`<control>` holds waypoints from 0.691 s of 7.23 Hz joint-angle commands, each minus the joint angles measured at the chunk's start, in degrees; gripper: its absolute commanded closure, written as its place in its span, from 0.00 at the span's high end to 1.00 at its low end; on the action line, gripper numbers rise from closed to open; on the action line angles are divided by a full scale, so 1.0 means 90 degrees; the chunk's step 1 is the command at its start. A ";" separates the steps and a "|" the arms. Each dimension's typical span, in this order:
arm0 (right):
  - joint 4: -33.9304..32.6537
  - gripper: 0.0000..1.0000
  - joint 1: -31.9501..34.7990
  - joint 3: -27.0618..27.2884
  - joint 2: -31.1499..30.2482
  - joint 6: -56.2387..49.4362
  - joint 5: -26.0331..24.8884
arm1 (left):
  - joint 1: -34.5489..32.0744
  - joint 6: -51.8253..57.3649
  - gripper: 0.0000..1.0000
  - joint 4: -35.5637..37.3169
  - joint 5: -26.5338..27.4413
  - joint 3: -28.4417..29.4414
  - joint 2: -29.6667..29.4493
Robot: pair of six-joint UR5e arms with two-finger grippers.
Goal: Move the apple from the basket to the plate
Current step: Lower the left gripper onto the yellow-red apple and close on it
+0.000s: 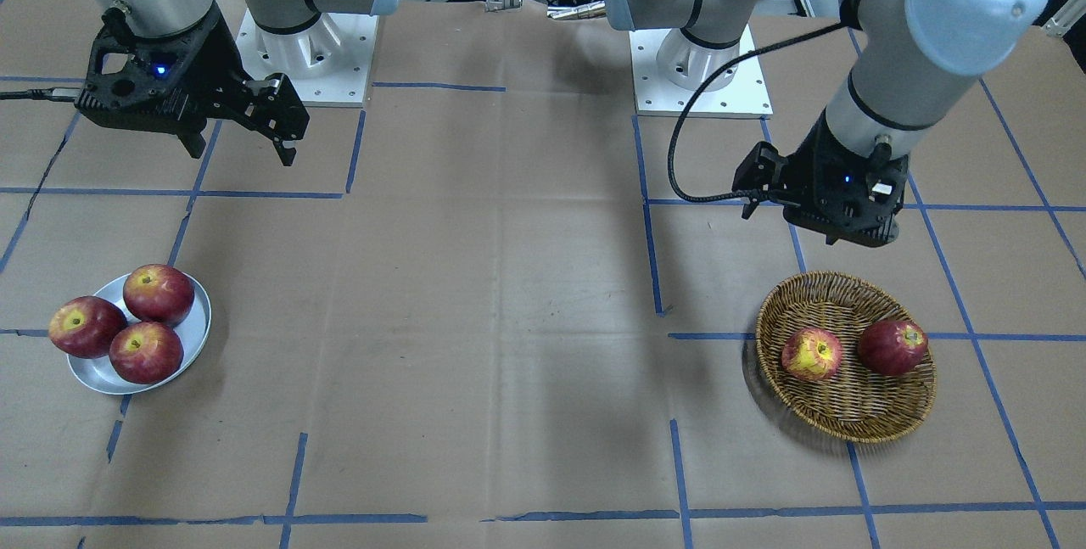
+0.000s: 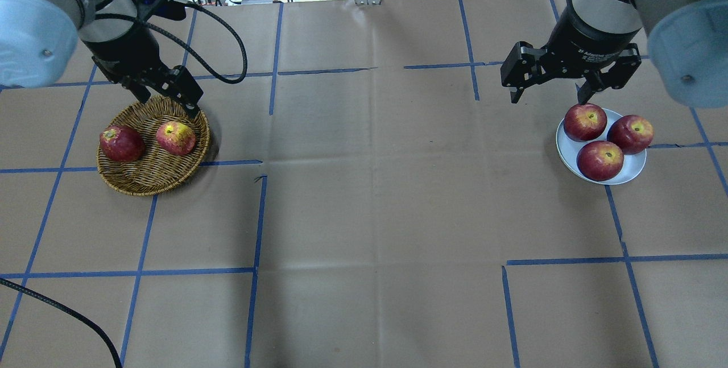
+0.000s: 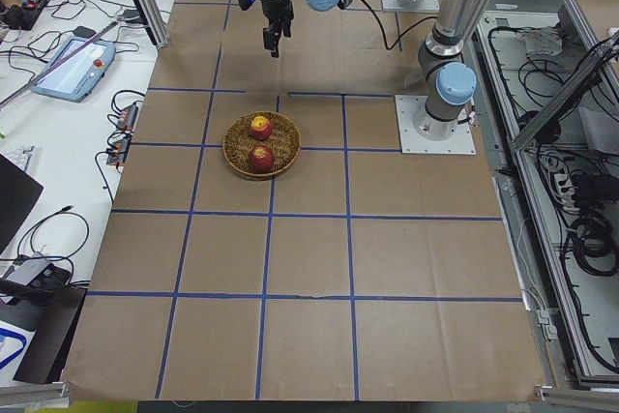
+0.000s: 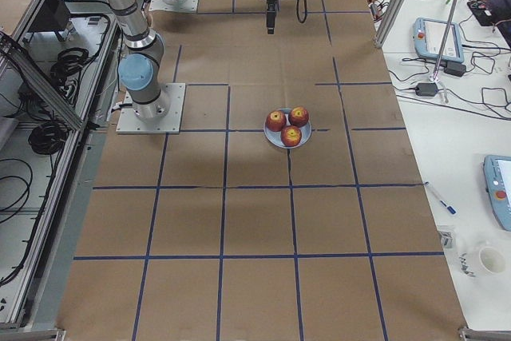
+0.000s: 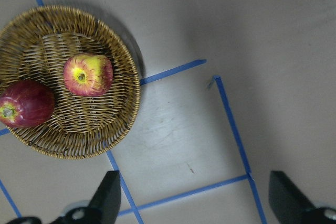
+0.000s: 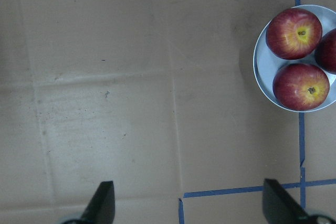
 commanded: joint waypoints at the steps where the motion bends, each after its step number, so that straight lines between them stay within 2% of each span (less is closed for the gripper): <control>1: 0.0000 1.00 0.0000 0.0000 0.0000 0.0000 -0.0008 | 0.0500 0.0848 0.99 0.1074 0.0001 -0.0459 -0.0591; 4: 0.0000 1.00 0.0000 0.0000 0.0000 0.0000 0.0002 | 0.0940 0.1299 0.99 0.1974 -0.0008 -0.0499 -0.1490; 5: 0.0000 1.00 0.0000 0.0000 0.0000 0.0000 0.0002 | 0.0989 0.1282 0.99 0.2054 -0.0008 -0.0499 -0.1657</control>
